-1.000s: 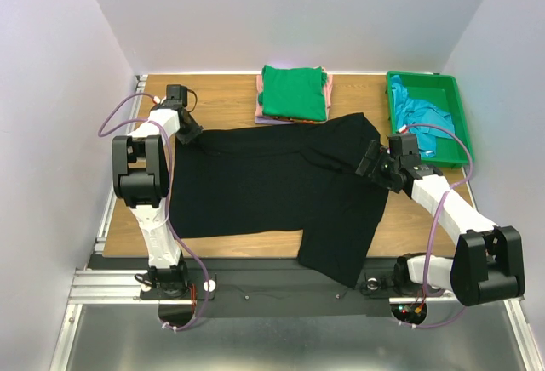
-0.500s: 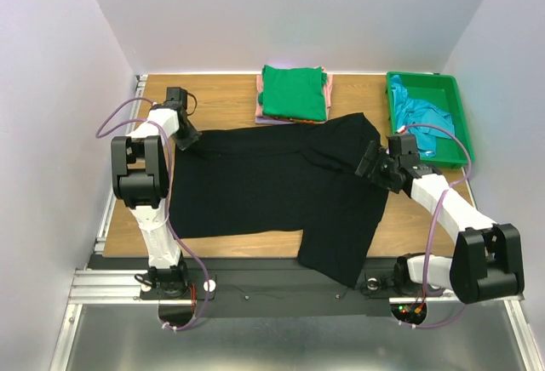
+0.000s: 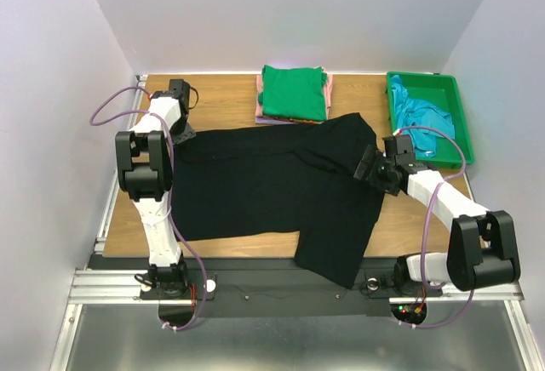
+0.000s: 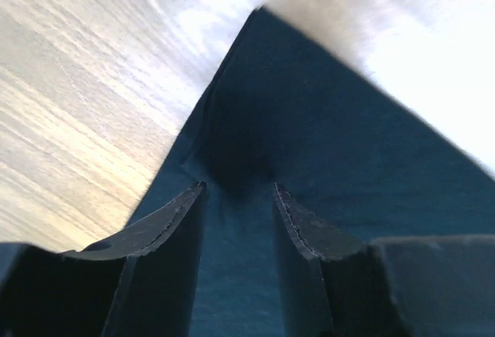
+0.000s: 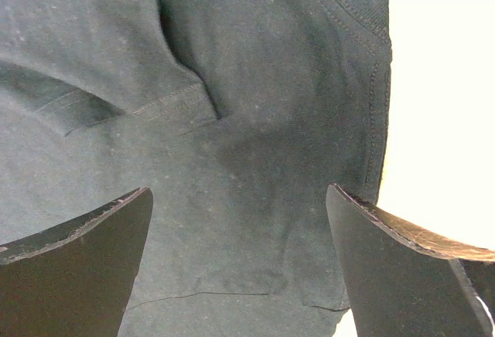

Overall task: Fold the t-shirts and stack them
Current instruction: Fold the tshirt

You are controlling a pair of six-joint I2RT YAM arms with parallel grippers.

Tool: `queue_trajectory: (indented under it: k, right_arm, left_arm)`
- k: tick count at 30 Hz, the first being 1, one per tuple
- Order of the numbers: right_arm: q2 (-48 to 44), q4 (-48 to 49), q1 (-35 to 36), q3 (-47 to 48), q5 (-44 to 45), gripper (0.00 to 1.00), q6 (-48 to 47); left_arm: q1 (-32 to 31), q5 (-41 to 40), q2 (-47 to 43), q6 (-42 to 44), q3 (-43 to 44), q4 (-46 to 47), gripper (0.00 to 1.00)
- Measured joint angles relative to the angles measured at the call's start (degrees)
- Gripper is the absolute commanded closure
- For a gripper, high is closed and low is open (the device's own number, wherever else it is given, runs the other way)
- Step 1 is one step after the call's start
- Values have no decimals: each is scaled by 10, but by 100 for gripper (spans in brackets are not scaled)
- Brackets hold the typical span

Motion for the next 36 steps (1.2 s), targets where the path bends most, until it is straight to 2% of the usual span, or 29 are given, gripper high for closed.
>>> queue_trajectory:
  k: [4,8,13,14,15,20,25,36]
  right_arm:
    - [-16,0,0,0,-1,0,-3]
    - [-28,0,0,0,-2,0,-6]
    - [-31,0,0,0,-15,0,-10]
    - [-31,0,0,0,-17,0,-11]
    - [-31,0,0,0,-19,0,-12]
    - [-38,0,0,0,-28,0,-21]
    - [-46,1,0,0,-45,0,-29]
    - [-81,9,0,0,-52,0,-38]
  left_arm:
    - [-6,-14,2,0,0,-17,43]
    - [-10,-24,-16,-5,-3,-23,43]
    - [-10,18,-81,-4,-54,14,40]
    - [-11,38,-99,-2,-68,30,31]
    - [-11,51,-107,0,-74,40,2]
    - [-20,124,-106,15,-89,110,2]
    - [-17,152,-62,28,-94,146,2]
    - [71,197,-52,40,-146,205,2]
